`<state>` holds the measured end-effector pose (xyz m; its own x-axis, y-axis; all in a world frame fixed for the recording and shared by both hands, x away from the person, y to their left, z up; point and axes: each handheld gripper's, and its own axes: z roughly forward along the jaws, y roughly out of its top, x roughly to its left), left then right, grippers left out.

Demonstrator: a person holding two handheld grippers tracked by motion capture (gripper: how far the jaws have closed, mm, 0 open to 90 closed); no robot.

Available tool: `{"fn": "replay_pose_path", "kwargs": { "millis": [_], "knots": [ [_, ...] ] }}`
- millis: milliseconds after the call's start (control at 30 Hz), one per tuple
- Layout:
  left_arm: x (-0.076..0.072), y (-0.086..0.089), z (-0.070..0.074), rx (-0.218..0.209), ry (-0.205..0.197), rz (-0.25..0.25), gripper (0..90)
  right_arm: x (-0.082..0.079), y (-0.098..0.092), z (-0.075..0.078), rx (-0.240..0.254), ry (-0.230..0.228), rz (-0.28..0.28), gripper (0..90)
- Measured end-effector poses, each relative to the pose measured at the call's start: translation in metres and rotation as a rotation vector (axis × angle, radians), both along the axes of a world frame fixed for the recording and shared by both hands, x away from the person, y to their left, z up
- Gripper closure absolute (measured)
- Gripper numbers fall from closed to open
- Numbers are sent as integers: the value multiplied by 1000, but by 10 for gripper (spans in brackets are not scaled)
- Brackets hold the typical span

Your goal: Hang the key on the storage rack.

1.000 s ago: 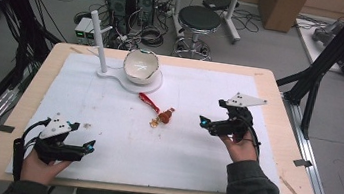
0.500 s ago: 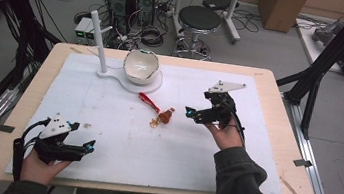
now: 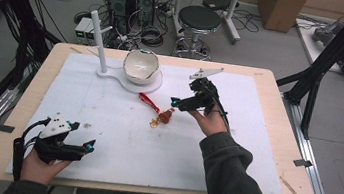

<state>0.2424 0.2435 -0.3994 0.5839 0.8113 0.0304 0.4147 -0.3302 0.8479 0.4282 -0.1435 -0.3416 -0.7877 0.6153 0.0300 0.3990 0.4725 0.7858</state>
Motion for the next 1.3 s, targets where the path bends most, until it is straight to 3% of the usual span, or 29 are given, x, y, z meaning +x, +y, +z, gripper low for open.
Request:
{"fn": "replay_pose_path", "kwargs": {
  "millis": [100, 167, 567, 1300],
  "knots": [
    [0, 0, 0, 1, 1, -1, 206, 7, 10, -1, -15, 11, 9, 78],
    [0, 0, 0, 1, 1, -2, 206, 11, 16, -1, -20, 23, 21, 140],
    [0, 1, 0, 1, 0, -2, 206, 27, 37, -16, -41, 65, 21, 176],
    [1, 2, 0, -1, 0, 3, 205, 36, 73, -41, -131, 167, 29, 392]
  ]
}}
